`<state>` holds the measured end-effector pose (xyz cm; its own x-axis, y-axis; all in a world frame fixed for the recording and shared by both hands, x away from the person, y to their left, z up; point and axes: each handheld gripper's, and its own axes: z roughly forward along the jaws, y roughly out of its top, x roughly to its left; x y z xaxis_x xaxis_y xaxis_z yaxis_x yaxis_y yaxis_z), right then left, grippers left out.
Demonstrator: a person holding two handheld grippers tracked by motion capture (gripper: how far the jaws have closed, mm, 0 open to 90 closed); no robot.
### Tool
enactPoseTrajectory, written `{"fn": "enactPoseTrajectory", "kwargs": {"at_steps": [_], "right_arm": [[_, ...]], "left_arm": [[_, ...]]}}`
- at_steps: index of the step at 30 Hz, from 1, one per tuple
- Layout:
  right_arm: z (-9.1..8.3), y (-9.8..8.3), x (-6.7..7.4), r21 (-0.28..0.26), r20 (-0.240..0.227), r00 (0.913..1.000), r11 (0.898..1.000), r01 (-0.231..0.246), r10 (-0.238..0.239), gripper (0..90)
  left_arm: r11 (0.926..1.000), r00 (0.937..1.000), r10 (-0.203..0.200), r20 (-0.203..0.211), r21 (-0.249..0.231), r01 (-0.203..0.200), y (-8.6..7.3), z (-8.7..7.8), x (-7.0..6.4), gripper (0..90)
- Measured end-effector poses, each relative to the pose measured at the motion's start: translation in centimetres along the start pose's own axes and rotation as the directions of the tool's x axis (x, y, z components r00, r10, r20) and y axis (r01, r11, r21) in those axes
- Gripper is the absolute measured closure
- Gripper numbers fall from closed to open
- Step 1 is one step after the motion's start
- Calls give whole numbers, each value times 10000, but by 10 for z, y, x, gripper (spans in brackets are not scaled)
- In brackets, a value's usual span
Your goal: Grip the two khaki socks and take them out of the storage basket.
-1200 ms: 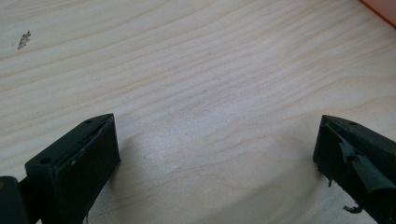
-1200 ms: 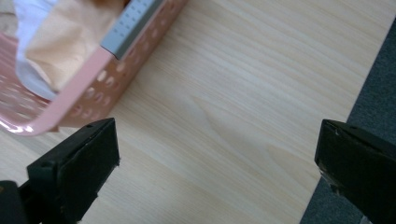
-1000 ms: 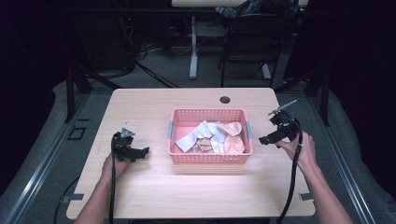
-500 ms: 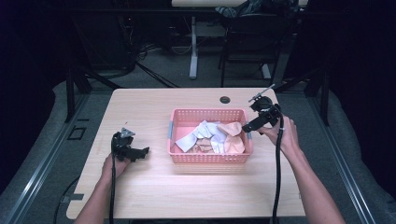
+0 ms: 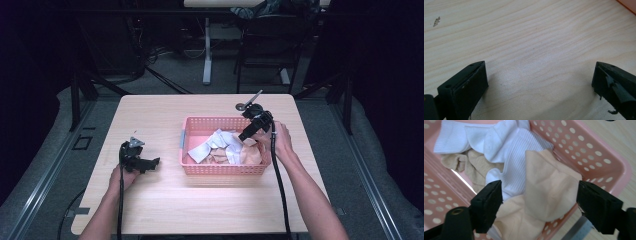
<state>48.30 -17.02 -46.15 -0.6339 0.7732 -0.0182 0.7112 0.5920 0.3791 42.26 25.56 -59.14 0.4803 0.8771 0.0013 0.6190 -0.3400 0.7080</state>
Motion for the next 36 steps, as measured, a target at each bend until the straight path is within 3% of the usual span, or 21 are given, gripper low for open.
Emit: {"fn": "enactPoseTrajectory", "kwargs": {"at_steps": [2, 10, 12, 17, 22, 36], "right_arm": [[7, 3, 0, 142, 16, 10000, 9999, -48, 48, 321], [33, 11, 9, 1027, 501, 9977, 9939, 397, -450, 518], [38, 10, 10, 1018, 587, 9976, 9943, 305, -366, 580], [37, 12, 10, 1212, 630, 9969, 9919, 385, -464, 757], [31, 10, 8, 725, 644, 9976, 9972, 202, -249, 844], [-10, 12, 3, -492, 353, 9994, 9988, -48, 66, 859]], "left_arm": [[10000, 10000, 0, 4, -5, 0, 0, 0, 0, 0], [10000, 10000, 0, 9, -6, 0, 0, 0, 0, 0], [10000, 10000, 4, 7, -6, -4, 0, 0, 0, 0], [10000, 10000, 2, 4, -5, -2, 0, 0, 0, 0], [10000, 10000, 1, 5, -7, -1, 0, 0, 0, 0], [10000, 10000, 0, -10, -24, 0, 0, 0, 0, 0]]}}
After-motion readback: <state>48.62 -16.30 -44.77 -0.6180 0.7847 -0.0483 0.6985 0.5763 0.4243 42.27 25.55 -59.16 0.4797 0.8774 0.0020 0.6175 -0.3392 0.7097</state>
